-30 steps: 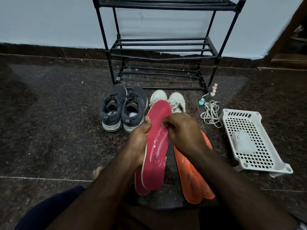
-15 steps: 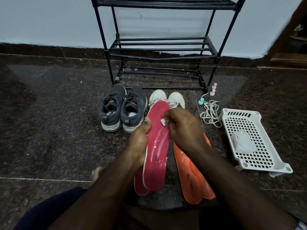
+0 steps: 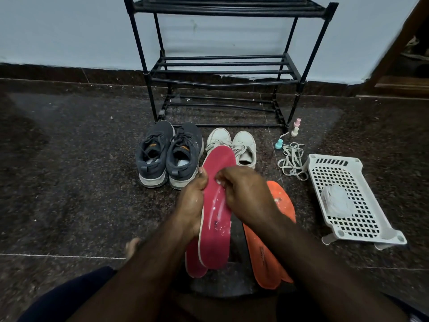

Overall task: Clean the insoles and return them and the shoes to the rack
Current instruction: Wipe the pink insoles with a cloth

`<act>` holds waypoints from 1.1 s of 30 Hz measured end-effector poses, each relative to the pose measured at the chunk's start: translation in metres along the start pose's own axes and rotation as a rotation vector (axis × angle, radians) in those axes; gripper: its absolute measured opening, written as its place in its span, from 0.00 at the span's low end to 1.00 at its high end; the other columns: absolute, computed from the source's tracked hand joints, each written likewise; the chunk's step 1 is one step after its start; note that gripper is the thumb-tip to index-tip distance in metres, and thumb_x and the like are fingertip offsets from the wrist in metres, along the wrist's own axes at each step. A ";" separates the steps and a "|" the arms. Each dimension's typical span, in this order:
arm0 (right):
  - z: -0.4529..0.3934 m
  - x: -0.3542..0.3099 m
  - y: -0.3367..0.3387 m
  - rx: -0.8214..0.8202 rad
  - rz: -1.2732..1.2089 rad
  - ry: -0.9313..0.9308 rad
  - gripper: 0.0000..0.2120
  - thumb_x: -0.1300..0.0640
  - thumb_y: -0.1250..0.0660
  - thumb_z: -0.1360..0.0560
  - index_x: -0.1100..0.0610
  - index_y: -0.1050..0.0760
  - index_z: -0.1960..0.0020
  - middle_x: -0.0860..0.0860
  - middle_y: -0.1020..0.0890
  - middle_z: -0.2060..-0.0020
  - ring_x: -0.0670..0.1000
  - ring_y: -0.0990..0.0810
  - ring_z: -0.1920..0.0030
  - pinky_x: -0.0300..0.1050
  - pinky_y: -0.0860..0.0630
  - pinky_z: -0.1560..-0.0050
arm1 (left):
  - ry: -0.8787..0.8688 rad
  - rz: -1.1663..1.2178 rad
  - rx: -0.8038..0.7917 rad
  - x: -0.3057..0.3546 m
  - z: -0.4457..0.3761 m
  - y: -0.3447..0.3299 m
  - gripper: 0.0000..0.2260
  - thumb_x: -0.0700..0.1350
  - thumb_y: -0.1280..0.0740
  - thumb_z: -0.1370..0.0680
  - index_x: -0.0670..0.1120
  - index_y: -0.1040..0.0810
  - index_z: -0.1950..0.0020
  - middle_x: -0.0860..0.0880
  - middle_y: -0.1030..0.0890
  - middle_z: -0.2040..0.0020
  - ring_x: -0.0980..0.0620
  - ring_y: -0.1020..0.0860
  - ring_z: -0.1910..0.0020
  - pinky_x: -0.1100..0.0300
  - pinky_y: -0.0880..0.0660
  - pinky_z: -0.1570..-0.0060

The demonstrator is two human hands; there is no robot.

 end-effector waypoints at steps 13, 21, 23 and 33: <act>-0.011 0.043 0.040 0.070 -0.790 -0.419 0.12 0.67 0.31 0.25 0.50 0.18 0.52 0.52 0.16 0.51 0.53 0.17 0.51 0.46 0.21 0.51 | 0.020 0.014 -0.081 0.006 -0.003 0.003 0.31 0.64 0.45 0.18 0.41 0.29 0.28 0.37 0.21 0.34 0.38 0.24 0.33 0.38 0.25 0.38; -0.013 0.043 0.047 0.088 -0.634 -0.326 0.12 0.67 0.29 0.28 0.51 0.19 0.53 0.47 0.16 0.58 0.48 0.17 0.57 0.46 0.20 0.52 | 0.024 -0.007 -0.084 0.007 -0.003 0.003 0.30 0.63 0.43 0.18 0.39 0.26 0.30 0.37 0.20 0.36 0.39 0.22 0.36 0.38 0.29 0.33; -0.012 0.042 0.045 0.105 -0.458 -0.277 0.10 0.62 0.27 0.27 0.50 0.17 0.50 0.44 0.17 0.55 0.43 0.18 0.53 0.43 0.22 0.49 | 0.036 -0.026 -0.077 0.005 -0.003 0.003 0.29 0.61 0.43 0.18 0.39 0.26 0.31 0.36 0.20 0.36 0.39 0.20 0.38 0.38 0.29 0.33; -0.012 0.013 0.024 0.031 -0.009 -0.002 0.12 0.64 0.35 0.26 0.59 0.17 0.46 0.54 0.18 0.54 0.54 0.19 0.55 0.44 0.22 0.55 | 0.081 -0.002 -0.130 -0.001 0.006 -0.007 0.24 0.56 0.43 0.16 0.40 0.24 0.33 0.36 0.20 0.38 0.38 0.20 0.41 0.40 0.28 0.34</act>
Point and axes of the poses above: each hand's wrist, its own z-axis away from the middle knuckle, its own y-axis out of the back of the hand, x = y × z, the point moved 7 cm from there along -z, towards the middle knuckle
